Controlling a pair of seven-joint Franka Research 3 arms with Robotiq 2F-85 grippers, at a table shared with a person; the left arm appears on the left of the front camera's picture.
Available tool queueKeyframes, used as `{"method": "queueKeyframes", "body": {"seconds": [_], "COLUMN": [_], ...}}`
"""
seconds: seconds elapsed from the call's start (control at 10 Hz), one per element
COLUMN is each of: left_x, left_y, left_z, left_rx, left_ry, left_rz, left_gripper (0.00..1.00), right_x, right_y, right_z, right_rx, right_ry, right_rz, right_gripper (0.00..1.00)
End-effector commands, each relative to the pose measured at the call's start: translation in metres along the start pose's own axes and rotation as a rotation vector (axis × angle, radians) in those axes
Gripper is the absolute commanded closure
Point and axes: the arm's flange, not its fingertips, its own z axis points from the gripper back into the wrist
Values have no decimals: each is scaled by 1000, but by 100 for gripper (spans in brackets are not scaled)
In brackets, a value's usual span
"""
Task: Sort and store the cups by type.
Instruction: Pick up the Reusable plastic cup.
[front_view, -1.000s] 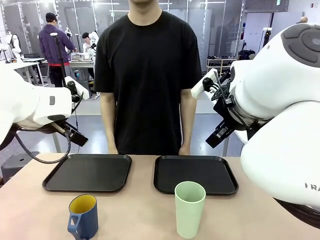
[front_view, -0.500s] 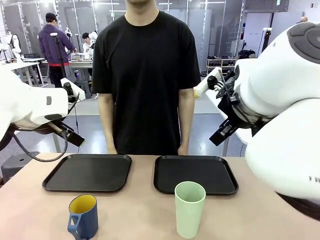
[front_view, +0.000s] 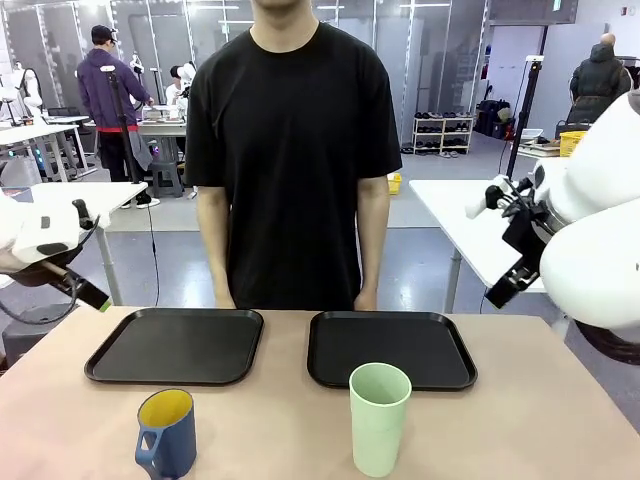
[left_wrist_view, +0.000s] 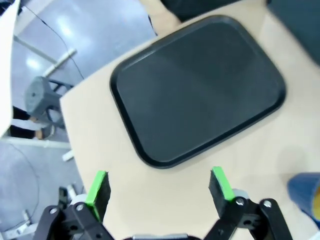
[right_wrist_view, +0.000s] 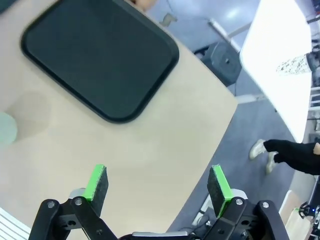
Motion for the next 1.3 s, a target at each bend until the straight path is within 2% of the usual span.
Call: {"method": "queueKeyframes", "body": {"seconds": [0.0,0.1,0.6,0.9,1.2], "left_x": [2,-6,-15,-20,-22], "left_y": [17,28,34,36,28], "left_z": [-22,-32,-57,-68,-59], "left_rx": [-43,-42,-93,-93,-85], "left_ry": [36,43,78,96,94], "left_rz": [34,89,223,277,246], "left_gripper": [0,0,0,0,0], "right_x": [-1,-11,-22,-25,-27], "right_y": [-21,-30,-43,-47,-39], "right_z": [-11,-17,-47,-61,-51], "right_rx": [107,114,263,264,259], "right_ry": [29,63,17,41,51], "right_rz": [12,-52,-291,-354,-322], "right_gripper": [0,0,0,0,0]}}
